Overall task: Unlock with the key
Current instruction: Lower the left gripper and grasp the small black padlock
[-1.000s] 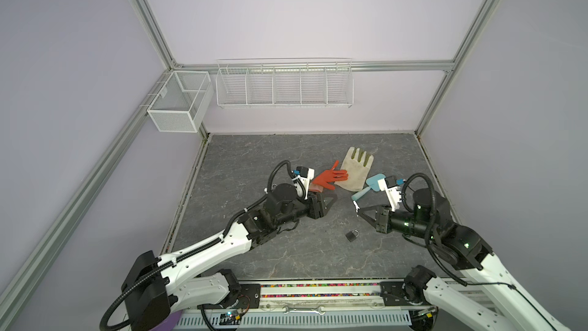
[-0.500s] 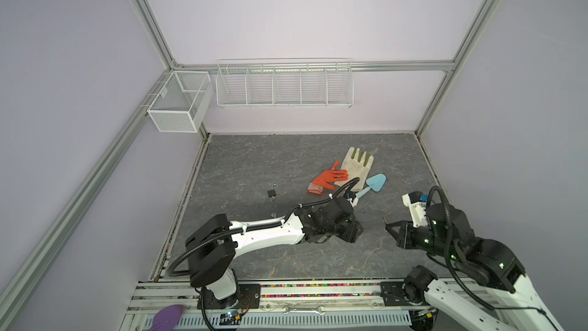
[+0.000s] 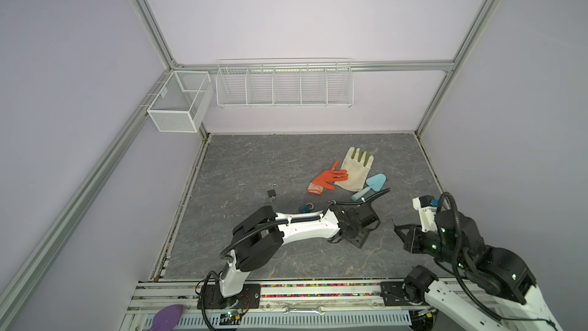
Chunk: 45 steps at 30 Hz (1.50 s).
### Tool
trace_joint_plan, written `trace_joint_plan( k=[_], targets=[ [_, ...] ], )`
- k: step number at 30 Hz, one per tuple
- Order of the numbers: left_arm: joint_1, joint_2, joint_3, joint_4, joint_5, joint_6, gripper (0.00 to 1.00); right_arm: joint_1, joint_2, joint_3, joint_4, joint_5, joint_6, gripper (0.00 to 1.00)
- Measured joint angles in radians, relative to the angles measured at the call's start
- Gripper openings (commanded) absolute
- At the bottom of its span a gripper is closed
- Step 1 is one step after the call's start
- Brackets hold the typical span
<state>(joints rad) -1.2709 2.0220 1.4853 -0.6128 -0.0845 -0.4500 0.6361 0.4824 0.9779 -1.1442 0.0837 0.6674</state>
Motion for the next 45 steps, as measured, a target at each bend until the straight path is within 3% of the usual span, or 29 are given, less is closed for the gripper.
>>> trace_joint_plan(
  k=[26,45],
  targets=[
    [-0.013,0.097,0.09,-0.068,0.039,-0.007,0.57,0.0,-0.039,-0.009,0.035,-0.002,-0.014,0.07],
    [-0.02,0.185,0.212,-0.151,-0.031,-0.054,0.46,0.0,-0.06,-0.009,0.035,-0.002,-0.014,0.07]
  ],
)
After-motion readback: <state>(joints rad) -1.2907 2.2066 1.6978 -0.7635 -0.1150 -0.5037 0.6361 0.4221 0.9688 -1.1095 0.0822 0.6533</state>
